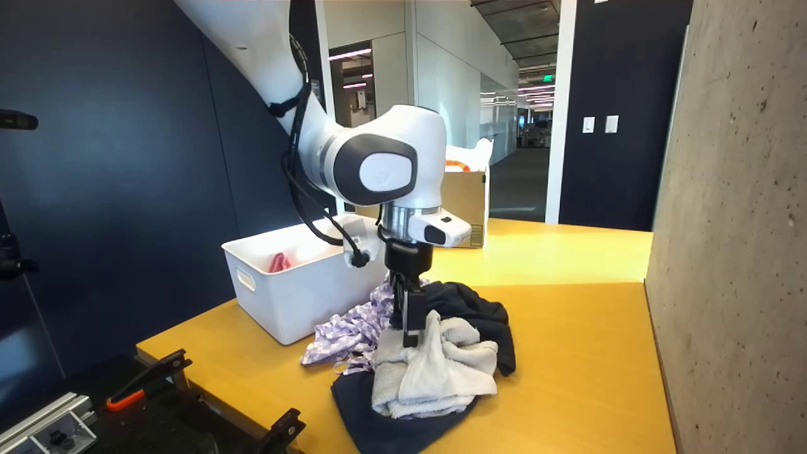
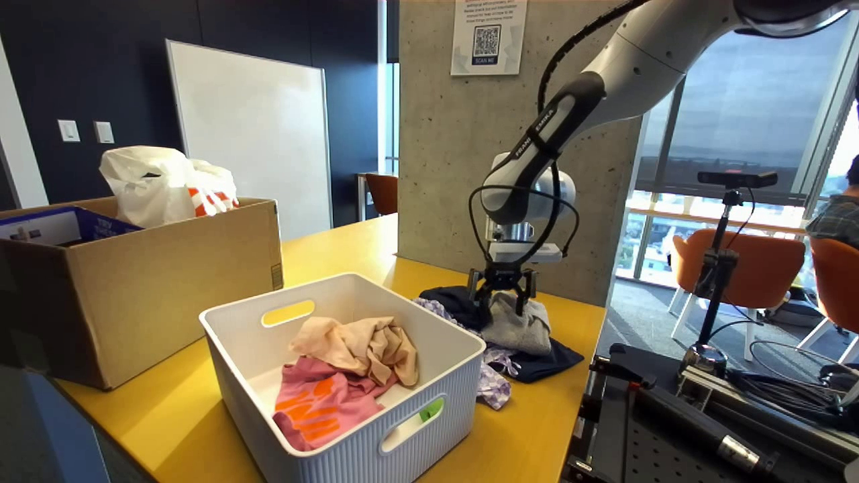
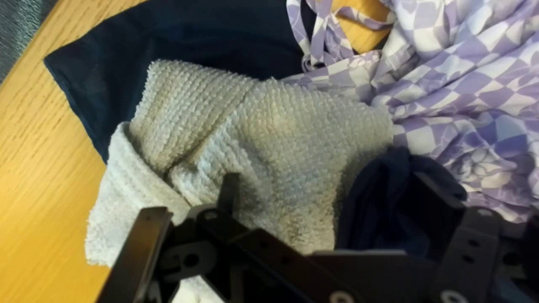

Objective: Put the clothing into the basket

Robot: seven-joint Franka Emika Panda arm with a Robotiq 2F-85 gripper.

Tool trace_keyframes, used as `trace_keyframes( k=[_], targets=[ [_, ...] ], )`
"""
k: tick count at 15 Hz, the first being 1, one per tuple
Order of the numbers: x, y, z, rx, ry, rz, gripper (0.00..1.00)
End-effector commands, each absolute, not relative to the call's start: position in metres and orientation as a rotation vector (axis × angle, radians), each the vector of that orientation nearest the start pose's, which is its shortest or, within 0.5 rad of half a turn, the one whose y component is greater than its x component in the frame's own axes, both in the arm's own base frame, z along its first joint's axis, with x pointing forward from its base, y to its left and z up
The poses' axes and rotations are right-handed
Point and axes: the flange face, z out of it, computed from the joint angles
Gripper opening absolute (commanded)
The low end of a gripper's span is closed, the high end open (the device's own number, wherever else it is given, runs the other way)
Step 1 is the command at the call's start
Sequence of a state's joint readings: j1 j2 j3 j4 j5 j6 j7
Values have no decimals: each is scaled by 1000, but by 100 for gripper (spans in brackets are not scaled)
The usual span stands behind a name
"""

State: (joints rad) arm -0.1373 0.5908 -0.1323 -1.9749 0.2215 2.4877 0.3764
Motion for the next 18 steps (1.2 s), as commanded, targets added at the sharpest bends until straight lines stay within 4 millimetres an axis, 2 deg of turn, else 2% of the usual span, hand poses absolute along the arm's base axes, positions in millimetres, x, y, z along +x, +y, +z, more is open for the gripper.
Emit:
trace_keyframes(
  k=[1,4,9,14,18],
  targets=[
    [578,-145,157,-2867,1263,-68,100],
    [576,-132,156,-2887,1236,-177,100],
    [579,-135,147,-2898,1165,-245,100],
    [580,-137,136,-2965,915,-408,100],
    [573,-130,129,-2910,684,-608,100]
  ],
)
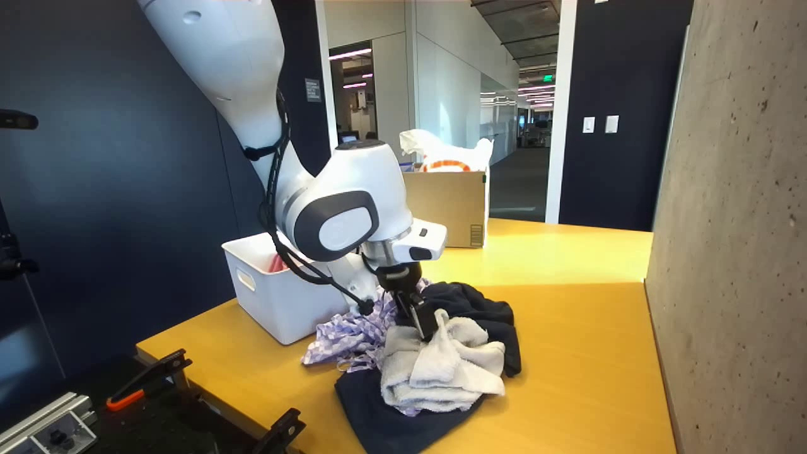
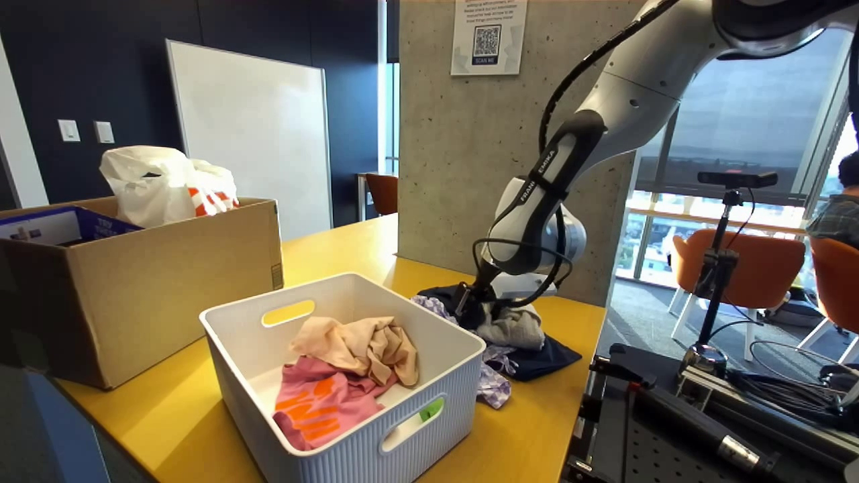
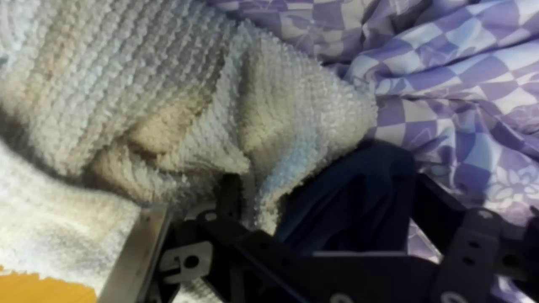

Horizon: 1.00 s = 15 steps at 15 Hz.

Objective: Put the clothing into the basket

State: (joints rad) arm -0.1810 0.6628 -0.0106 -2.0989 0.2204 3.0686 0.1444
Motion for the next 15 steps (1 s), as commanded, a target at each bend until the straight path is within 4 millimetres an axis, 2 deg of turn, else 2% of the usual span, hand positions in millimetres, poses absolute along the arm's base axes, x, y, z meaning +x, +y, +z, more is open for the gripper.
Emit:
trace_keyframes(
  k=[1,6,7,11,15],
  targets=[
    [568,-129,130,-2893,629,-636,100],
    [569,-124,135,-2744,410,-667,100],
    [567,-130,136,-2712,395,-642,100],
    [576,-163,127,-2677,446,-344,100],
    [597,-172,132,-2714,496,-237,100]
  ],
)
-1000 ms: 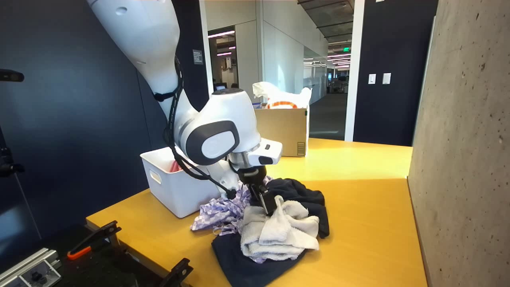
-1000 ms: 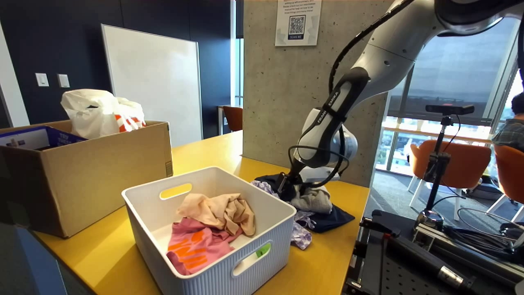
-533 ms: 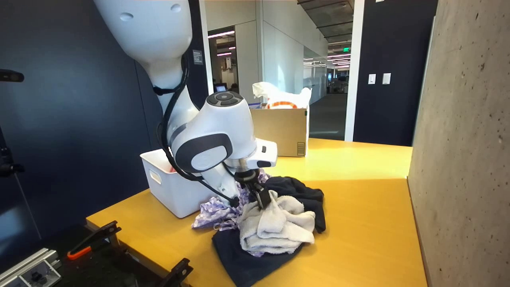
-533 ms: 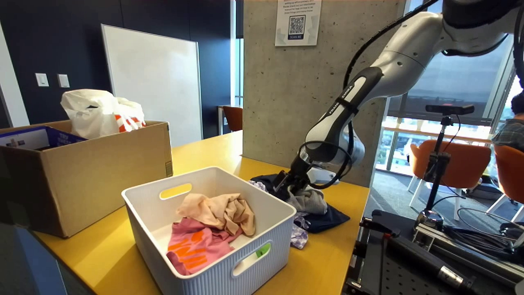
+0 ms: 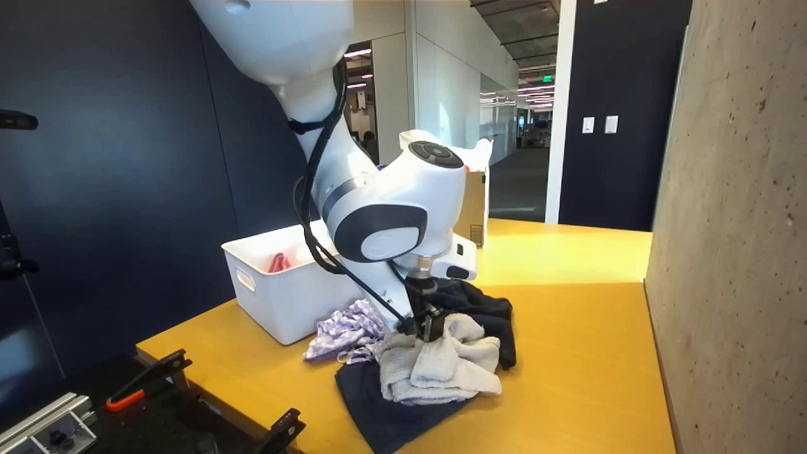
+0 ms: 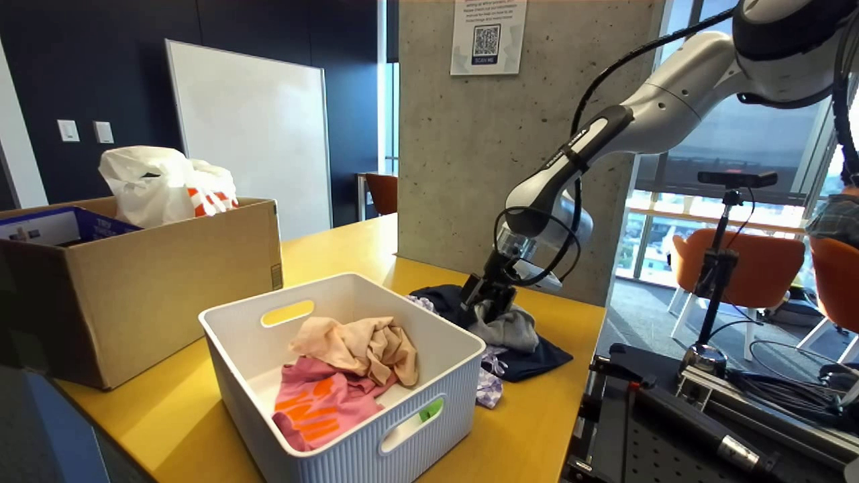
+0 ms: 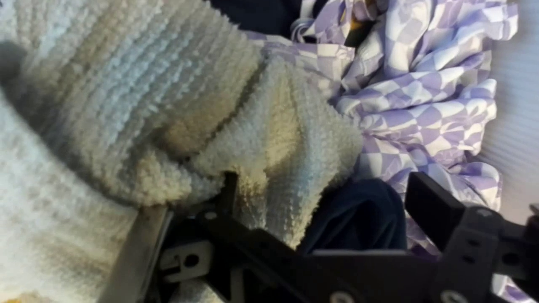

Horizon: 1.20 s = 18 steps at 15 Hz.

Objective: Put the clothing into the basket

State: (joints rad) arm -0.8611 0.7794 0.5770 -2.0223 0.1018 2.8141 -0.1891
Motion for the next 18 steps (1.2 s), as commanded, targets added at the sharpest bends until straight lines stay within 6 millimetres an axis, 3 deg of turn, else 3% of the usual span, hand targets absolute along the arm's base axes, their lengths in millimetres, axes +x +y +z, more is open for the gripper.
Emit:
trace_keyframes(
  k=[1,8,11,18],
  targets=[
    [603,-169,133,-2719,491,-228,100],
    [649,-127,135,-2802,467,-103,100],
    [669,-113,128,-2874,532,-21,100],
    [697,-111,99,-2909,614,206,100]
  ],
)
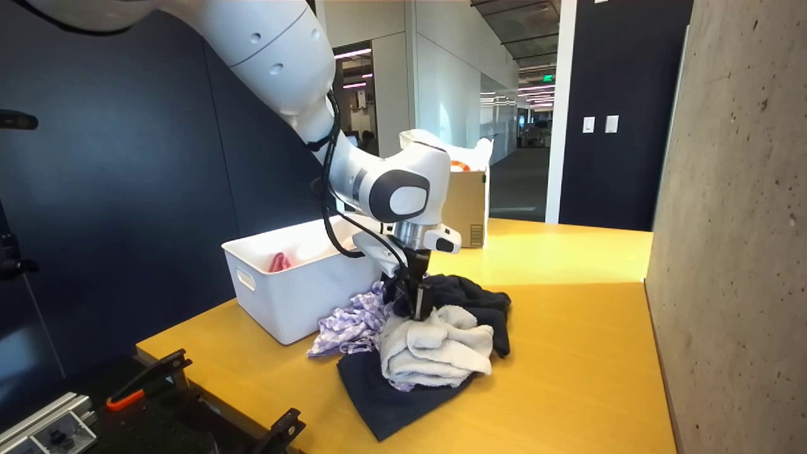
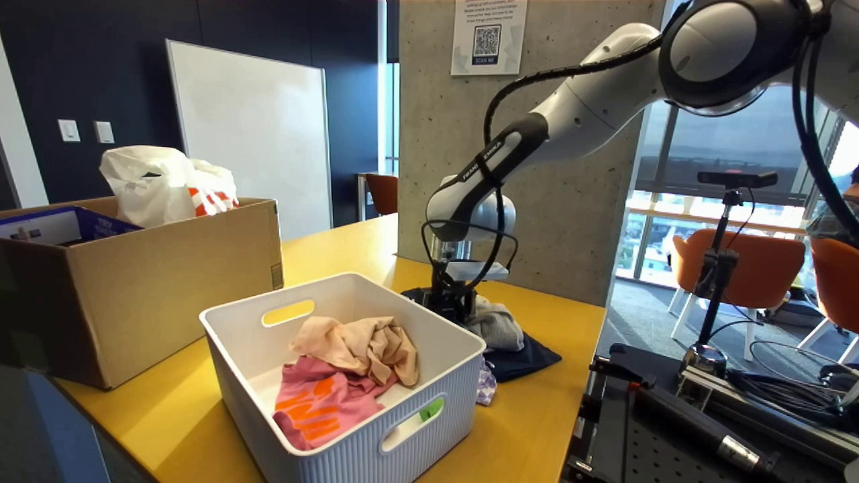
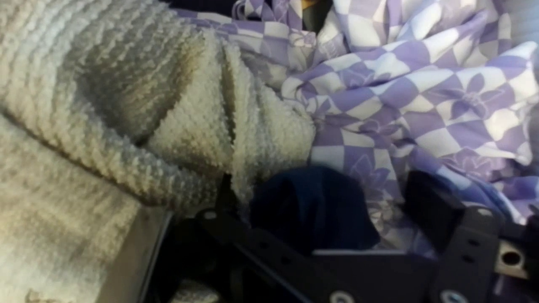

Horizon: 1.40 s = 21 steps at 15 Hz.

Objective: Put the clothing into the basket

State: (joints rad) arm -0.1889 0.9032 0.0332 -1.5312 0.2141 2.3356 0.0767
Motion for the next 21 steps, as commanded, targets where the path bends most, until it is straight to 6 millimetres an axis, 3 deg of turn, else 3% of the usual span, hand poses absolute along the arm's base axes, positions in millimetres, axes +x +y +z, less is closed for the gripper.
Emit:
trace_keyframes(
  k=[1,4,5,7,11,15,16,21],
  targets=[
    [700,-113,97,-2906,619,226,100],
    [706,-118,92,-2910,641,271,100],
    [708,-118,92,-2912,645,283,75],
    [712,-119,90,-2927,679,286,66],
    [720,-119,86,-2985,839,221,34],
    [729,-123,97,-2998,997,94,5],
    [730,-124,101,-2998,1028,62,2],
    [724,-149,140,-2938,1152,-158,5]
  ],
)
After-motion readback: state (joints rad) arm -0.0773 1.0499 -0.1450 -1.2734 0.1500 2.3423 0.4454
